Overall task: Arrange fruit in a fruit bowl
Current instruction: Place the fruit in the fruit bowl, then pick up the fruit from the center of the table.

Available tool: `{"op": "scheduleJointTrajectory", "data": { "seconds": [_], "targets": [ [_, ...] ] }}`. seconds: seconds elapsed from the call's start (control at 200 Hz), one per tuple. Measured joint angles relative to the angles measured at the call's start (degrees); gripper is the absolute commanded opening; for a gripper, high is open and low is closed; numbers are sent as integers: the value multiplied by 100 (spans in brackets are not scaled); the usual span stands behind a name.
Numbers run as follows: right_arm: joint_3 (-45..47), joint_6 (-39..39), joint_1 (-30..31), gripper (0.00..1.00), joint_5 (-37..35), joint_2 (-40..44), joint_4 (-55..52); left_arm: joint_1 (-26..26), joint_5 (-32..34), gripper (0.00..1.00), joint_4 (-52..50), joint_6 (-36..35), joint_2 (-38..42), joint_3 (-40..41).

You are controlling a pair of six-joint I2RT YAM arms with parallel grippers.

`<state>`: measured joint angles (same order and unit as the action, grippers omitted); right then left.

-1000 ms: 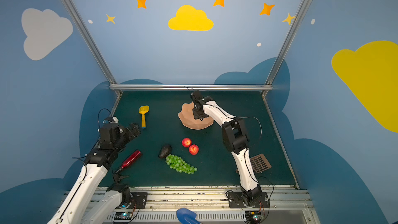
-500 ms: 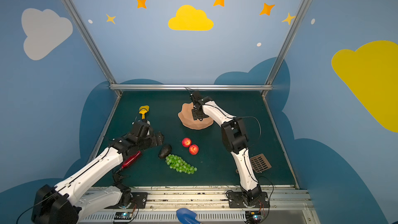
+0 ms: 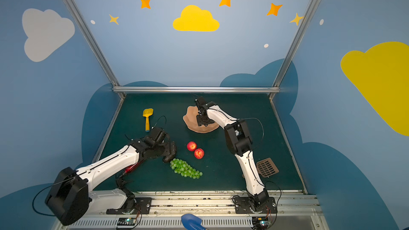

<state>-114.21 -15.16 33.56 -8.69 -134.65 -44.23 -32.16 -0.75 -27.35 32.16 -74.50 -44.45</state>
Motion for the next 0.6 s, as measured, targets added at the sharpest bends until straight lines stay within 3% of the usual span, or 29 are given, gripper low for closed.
{"op": "scheduleJointTrajectory", "data": {
  "seconds": [0.205, 0.385, 0.601],
  "targets": [
    [24, -68, -17, 80, 125, 367, -24, -17, -129, 100, -61, 9, -525, -245],
    [358, -94, -48, 82, 125, 1770, 101, -22, -125, 97, -289, 33, -1095, -424],
    [1095, -98, -162, 82, 37, 3355, 450, -11, -76, 69, -527, 66, -1198, -463]
  ]
}}
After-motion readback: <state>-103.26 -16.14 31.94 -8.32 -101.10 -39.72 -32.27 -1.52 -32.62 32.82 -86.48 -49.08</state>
